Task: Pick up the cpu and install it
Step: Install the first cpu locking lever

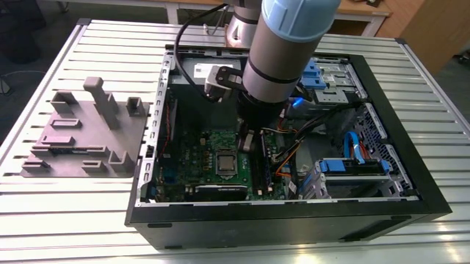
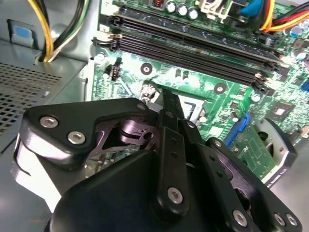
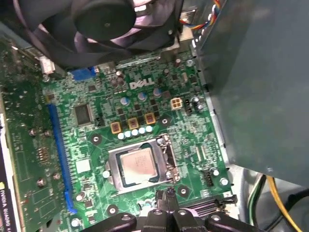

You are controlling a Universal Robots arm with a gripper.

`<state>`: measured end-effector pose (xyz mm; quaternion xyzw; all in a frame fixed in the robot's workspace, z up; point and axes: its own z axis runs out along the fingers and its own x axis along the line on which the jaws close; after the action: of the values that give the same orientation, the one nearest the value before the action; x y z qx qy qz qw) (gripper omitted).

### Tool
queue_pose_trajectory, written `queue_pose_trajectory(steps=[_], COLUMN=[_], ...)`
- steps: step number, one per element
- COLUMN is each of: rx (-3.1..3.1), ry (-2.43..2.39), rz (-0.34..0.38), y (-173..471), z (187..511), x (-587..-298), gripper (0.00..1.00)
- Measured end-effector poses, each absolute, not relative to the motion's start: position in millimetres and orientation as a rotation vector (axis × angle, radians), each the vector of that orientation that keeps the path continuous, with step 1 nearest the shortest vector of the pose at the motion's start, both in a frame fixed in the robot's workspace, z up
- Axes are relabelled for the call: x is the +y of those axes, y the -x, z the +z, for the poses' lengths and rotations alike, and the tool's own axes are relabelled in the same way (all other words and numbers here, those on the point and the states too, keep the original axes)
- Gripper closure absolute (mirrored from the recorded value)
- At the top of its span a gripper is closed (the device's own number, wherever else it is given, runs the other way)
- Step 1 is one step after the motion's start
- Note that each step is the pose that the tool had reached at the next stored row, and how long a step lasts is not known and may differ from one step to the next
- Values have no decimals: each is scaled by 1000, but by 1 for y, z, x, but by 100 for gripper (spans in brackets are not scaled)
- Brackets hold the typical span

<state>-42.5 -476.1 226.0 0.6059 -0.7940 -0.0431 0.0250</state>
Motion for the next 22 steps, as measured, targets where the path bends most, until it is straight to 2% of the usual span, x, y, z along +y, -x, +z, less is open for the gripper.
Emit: queue_pose_trajectory(steps=[22], rx=[-2377], ry=[-1967], rz=[-130], y=[44], z=[212], x=[-501], gripper=[90])
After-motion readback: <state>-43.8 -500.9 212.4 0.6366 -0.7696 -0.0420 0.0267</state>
